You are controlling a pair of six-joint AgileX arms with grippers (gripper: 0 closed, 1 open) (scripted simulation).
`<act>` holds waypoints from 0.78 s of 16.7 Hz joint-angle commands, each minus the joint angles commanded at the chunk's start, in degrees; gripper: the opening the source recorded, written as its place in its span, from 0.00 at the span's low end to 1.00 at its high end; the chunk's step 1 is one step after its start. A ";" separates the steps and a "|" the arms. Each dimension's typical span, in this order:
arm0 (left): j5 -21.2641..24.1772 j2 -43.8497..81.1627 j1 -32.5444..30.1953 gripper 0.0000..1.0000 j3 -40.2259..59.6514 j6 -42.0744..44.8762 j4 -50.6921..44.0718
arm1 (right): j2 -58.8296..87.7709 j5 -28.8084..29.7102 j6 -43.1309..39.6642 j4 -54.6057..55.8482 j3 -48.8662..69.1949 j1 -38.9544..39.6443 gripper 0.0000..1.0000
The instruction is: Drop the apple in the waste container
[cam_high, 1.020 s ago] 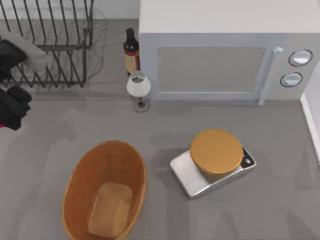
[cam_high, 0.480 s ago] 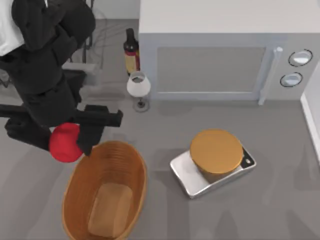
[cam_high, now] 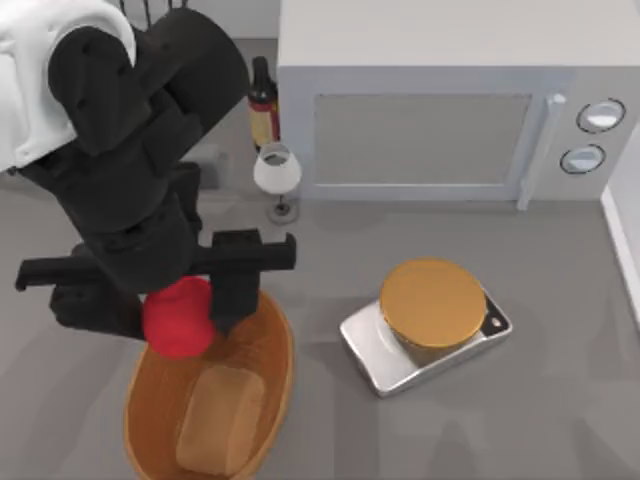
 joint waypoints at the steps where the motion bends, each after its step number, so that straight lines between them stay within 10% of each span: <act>1: 0.00 0.00 0.00 0.00 0.00 0.00 0.00 | 0.00 0.00 0.00 0.00 0.00 0.00 1.00; 13: 0.00 2.37 -0.77 0.00 -12.54 -0.77 15.07 | 0.00 0.00 0.00 0.00 0.00 0.00 1.00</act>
